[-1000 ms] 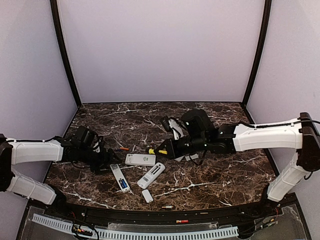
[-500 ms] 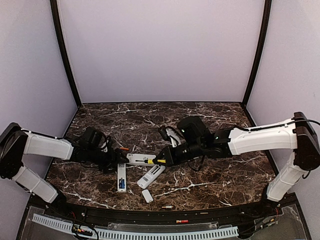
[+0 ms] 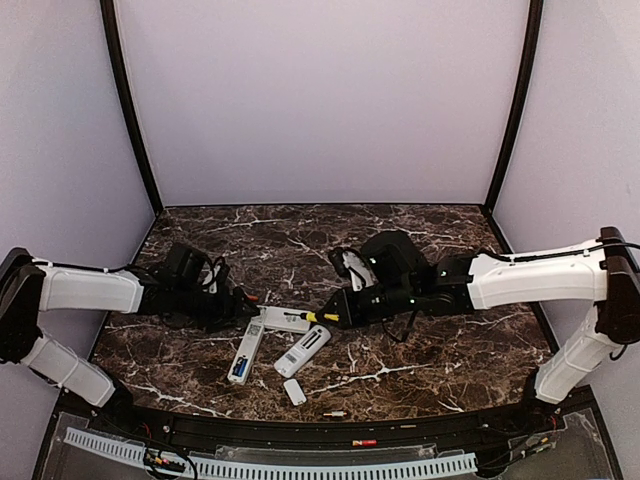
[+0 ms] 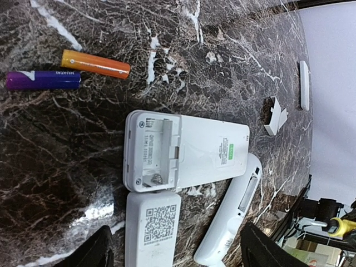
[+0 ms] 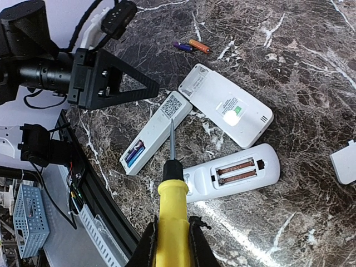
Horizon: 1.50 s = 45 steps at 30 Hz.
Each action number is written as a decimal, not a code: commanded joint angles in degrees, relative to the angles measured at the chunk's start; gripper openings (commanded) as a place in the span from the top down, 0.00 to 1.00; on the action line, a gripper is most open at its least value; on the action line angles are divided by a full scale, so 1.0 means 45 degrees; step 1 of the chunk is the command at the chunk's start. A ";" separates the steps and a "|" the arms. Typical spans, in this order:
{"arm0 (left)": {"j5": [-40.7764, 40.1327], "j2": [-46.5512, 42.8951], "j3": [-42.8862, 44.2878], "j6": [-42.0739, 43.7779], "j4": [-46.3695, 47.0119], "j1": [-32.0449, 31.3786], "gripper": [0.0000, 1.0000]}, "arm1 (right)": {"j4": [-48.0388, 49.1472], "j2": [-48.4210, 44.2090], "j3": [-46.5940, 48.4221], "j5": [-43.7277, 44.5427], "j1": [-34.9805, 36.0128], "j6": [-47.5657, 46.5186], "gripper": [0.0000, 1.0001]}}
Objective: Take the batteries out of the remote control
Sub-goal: Adjust the remote control without the battery cover at the center of the board.
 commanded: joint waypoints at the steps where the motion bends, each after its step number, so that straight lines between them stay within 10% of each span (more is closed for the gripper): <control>1: -0.1117 -0.0793 0.0174 0.1120 -0.1994 -0.0255 0.22 | -0.0127 -0.0305 0.0026 0.0561 0.0115 -0.0012 1.00; 23: -0.5558 0.1686 0.2654 0.1765 -0.4918 -0.3723 0.24 | 0.0706 -0.1115 -0.0785 0.0914 0.0112 0.0866 1.00; 29: -0.5634 0.1993 0.2862 0.1833 -0.5339 -0.3841 0.53 | 0.0788 -0.0969 -0.0706 0.0845 0.0112 0.0907 1.00; 45: -0.4421 0.1507 0.2585 0.3628 -0.4624 -0.4620 0.82 | 0.0998 -0.1258 -0.0980 0.0914 0.0110 0.1099 1.00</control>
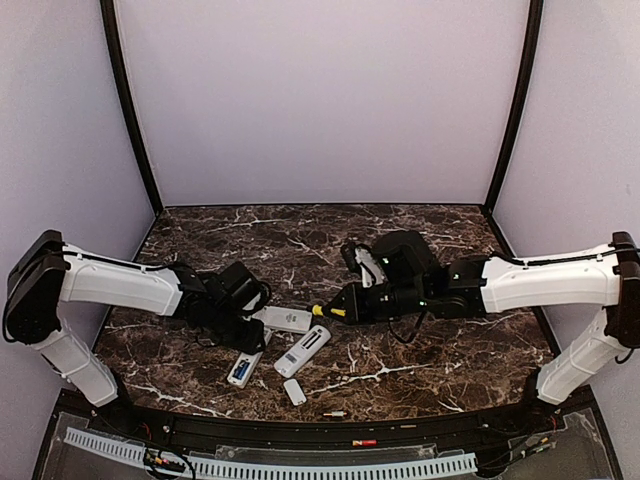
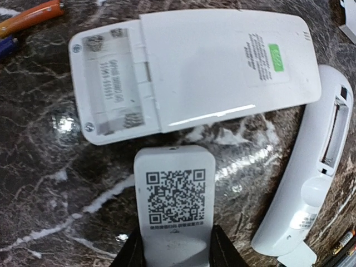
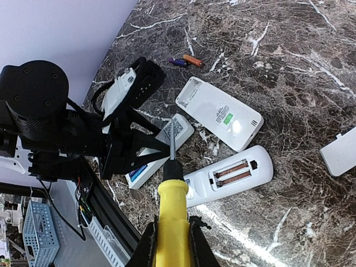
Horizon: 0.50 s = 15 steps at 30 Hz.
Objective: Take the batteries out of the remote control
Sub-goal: Adjust the remote control without the battery cover at the center of the board.
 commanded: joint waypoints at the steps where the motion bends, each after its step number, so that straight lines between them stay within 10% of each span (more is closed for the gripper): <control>1: 0.1040 -0.0432 -0.0069 0.1281 0.0384 -0.0353 0.85 | 0.0510 -0.0419 -0.0333 0.0174 0.0116 0.0193 1.00; 15: 0.2187 0.2046 0.2099 0.4041 0.1218 -0.0353 0.87 | 0.0211 -0.1208 -0.0985 0.0693 0.0114 0.0808 1.00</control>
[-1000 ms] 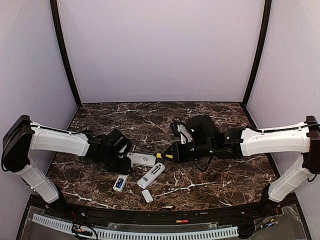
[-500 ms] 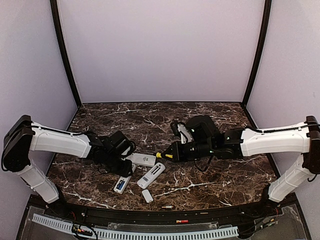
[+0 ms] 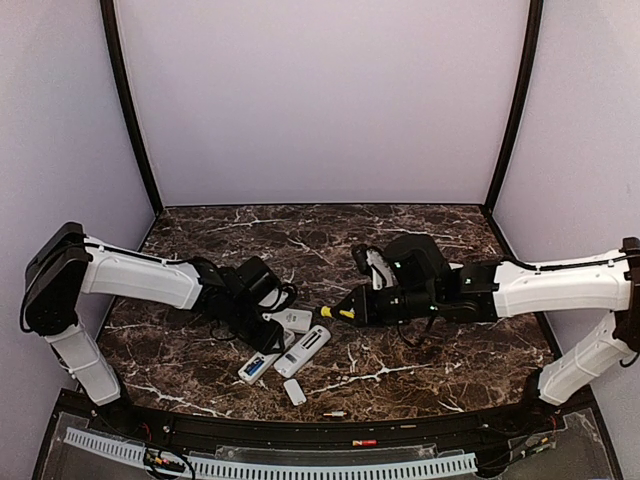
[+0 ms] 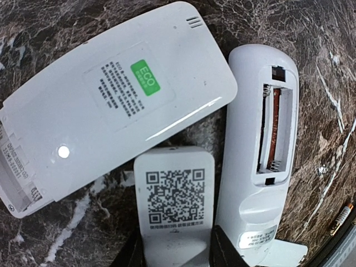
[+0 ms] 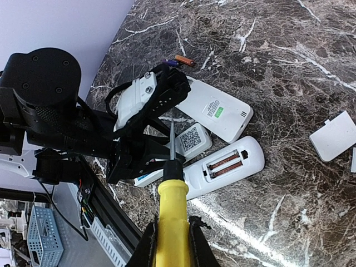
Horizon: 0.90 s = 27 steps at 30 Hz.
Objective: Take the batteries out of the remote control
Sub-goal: Adjust the remote control without the battery cover at the center of the board.
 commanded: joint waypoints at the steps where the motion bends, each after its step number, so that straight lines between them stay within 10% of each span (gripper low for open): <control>1: 0.0573 0.0874 0.1008 0.1247 0.0735 -0.0013 0.87 | 0.0022 -0.0455 -0.0214 0.0478 0.0116 0.0345 1.00; 10: 0.0328 0.1211 0.1738 0.1811 0.0914 -0.0013 0.76 | -0.0614 -0.1051 -0.0561 0.1295 0.0124 0.0775 1.00; 19: -0.0413 -0.1410 -0.0001 0.0271 0.0977 -0.0013 0.31 | -0.1120 -0.0595 0.0008 0.1281 0.0119 0.0022 1.00; 27: 0.0359 -0.4053 -0.2642 -0.1845 0.0824 -0.0013 0.19 | -0.1162 0.0194 0.0641 0.0277 0.0145 -0.1429 1.00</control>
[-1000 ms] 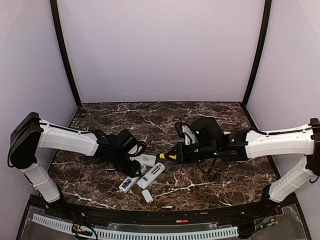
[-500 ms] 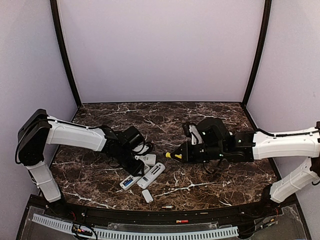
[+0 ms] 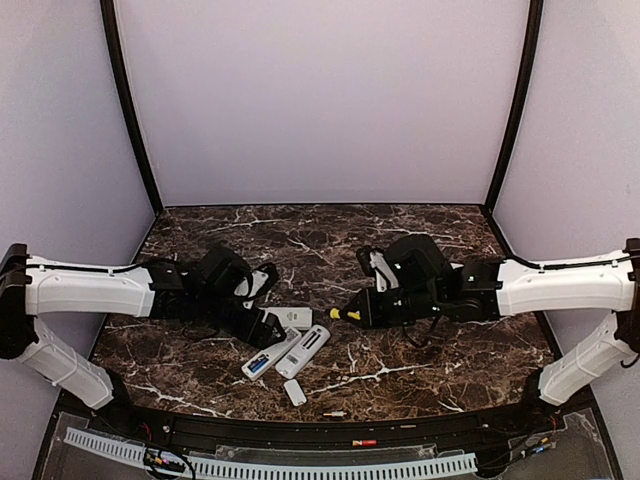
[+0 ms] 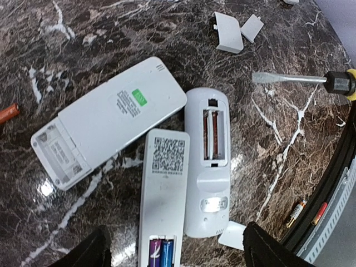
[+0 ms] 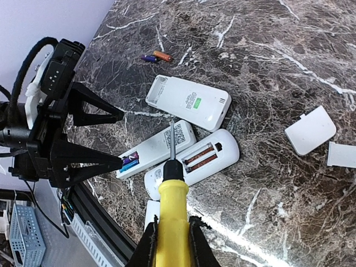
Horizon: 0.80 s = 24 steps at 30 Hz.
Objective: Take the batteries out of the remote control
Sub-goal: Adjust the remote control without the battery cover at the center of the board, then remove the battery from the remote control without the battery cover.
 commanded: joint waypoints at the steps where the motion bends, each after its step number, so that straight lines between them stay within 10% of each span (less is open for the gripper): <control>1: 0.0377 -0.0747 -0.1547 -0.1385 -0.0151 -0.0018 0.19 | 0.0114 0.0676 0.0659 -0.0735 0.0174 -0.1067 1.00; 24: 0.0723 -0.0945 -0.2886 -0.1503 -0.0500 -0.0375 0.33 | -0.1320 0.4170 0.3642 -0.1075 0.1600 -0.2069 1.00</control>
